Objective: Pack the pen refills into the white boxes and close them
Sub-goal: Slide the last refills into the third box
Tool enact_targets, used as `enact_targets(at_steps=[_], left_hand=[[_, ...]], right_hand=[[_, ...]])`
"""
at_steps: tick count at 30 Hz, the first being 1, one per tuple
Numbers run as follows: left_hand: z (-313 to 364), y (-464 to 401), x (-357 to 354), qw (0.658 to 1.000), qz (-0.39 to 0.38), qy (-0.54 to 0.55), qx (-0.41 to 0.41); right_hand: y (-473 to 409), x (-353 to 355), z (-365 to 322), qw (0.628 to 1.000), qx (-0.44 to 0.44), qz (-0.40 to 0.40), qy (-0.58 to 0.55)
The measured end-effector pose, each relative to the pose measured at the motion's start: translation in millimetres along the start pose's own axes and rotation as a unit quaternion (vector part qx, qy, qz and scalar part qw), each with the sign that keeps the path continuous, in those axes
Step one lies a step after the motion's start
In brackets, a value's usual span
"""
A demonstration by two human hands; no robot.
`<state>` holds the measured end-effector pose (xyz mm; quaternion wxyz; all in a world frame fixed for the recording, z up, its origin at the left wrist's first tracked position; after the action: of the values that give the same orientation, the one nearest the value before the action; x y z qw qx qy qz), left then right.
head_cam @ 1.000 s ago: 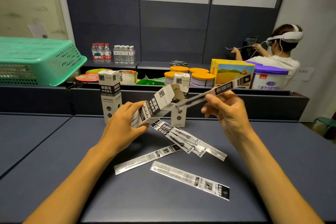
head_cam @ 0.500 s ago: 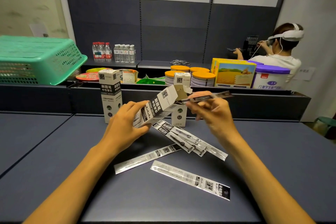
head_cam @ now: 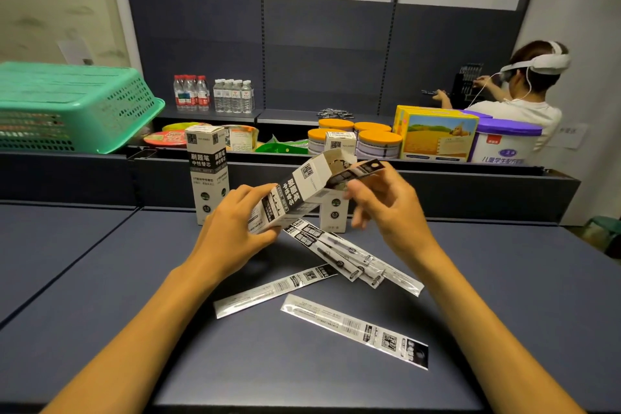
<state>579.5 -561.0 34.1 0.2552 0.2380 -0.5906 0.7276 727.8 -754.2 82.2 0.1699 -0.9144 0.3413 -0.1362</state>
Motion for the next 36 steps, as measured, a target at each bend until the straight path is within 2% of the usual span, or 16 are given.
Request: enact_targets(at_steps=[3, 8, 12, 14, 16, 18, 20, 22, 27, 29, 36], left_hand=[[0, 0, -1, 1.0, -0.001, 0.001, -0.001], [0, 0, -2, 1.0, -0.007, 0.012, -0.002], [0, 0, 1, 1.0, 0.003, 0.009, 0.002], [-1, 0, 3, 1.0, 0.01, 0.013, 0.008], [-4, -1, 6, 1.0, 0.017, 0.02, 0.016], [-6, -1, 9, 0.999, 0.017, 0.021, 0.022], [-7, -4, 13, 1.0, 0.01, 0.017, 0.023], [-10, -7, 18, 1.0, 0.006, 0.011, 0.019], [-23, -6, 22, 1.0, 0.006, 0.008, 0.027], [-26, -2, 18, 1.0, 0.005, 0.017, 0.023], [-31, 3, 19, 0.999, 0.017, 0.027, 0.016]], right_hand=[[-2, 9, 1, 0.999, 0.025, 0.038, 0.011], [0, -1, 12, 0.992, -0.015, -0.082, 0.092], [-1, 9, 6, 1.0, -0.001, -0.017, 0.022], [-4, 15, 12, 0.997, -0.029, 0.014, 0.066], [-9, 16, 28, 0.976, -0.078, -0.006, 0.205], [-12, 11, 41, 0.919, -0.114, -0.056, 0.373], [-12, 2, 44, 0.857, -0.133, -0.09, 0.489], [-14, -11, 39, 0.818, -0.118, -0.092, 0.555], [-25, -42, 46, 0.75, -0.054, -0.062, 0.657], [-27, -46, 53, 0.742, -0.063, -0.057, 0.665], [-25, -42, 57, 0.77, -0.068, -0.058, 0.631]])
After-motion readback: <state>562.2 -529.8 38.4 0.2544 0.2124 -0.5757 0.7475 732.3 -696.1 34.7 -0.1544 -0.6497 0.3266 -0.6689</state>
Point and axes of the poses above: each hand's wrist, its own y-axis away from the middle knuckle, its own x-axis out of the back of the hand, z = x × y, the point moved 3 cm from there along -y, towards the middle knuckle, and after that the axes turned 10 degrees about -x, right-handed, at the moved point
